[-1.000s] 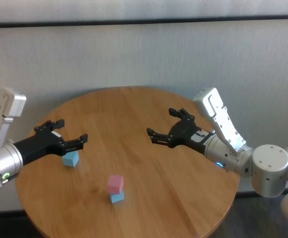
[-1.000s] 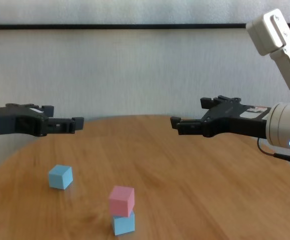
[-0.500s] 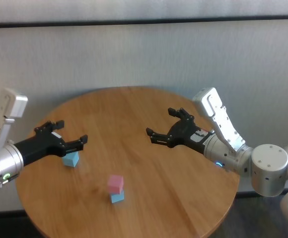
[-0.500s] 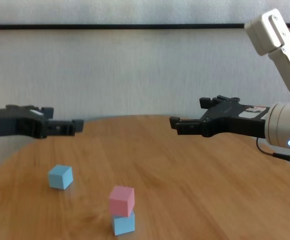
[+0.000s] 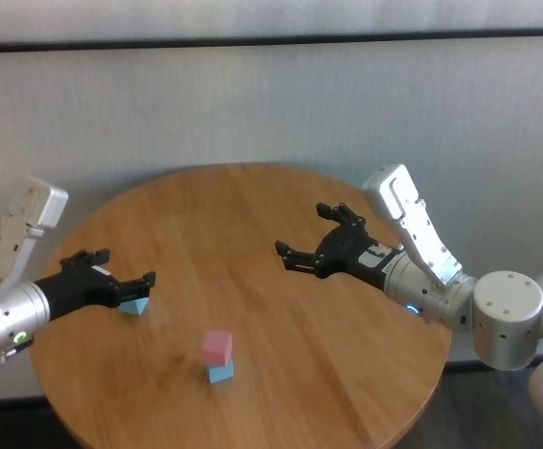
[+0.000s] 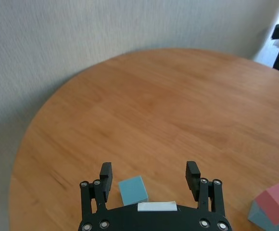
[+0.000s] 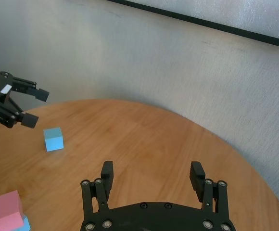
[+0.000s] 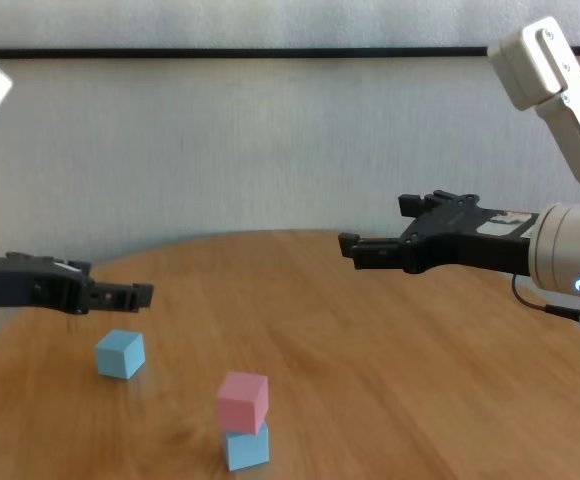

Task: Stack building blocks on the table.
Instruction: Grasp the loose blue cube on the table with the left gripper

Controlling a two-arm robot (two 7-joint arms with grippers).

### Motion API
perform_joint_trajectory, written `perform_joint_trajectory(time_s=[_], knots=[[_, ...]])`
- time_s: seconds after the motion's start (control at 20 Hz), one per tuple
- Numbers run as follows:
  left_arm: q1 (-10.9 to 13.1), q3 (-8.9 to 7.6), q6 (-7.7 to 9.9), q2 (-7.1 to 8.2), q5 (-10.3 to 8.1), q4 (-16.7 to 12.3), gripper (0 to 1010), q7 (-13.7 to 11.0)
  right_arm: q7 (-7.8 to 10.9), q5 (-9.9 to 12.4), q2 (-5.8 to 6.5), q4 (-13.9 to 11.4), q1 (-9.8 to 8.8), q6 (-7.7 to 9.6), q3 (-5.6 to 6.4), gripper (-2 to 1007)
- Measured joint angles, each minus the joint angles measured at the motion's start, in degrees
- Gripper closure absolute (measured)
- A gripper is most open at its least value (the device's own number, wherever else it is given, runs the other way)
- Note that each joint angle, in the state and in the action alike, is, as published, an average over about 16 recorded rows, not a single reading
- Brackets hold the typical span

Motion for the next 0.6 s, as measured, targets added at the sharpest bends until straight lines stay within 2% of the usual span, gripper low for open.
perform_joint_trajectory(time_s=[0.25, 0.6], knots=[[-0.5, 0.05, 2.82, -1.24, 1.6, 1.3, 8, 1.9, -0.01, 0.0, 0.0, 0.0, 0.04, 0.03, -0.04, 4], [-1.6, 0.34, 4.72, -2.78, 4.0, 3.4, 8, 3.7, -0.01, 0.0, 0.0, 0.0, 0.07, 0.06, -0.08, 4]])
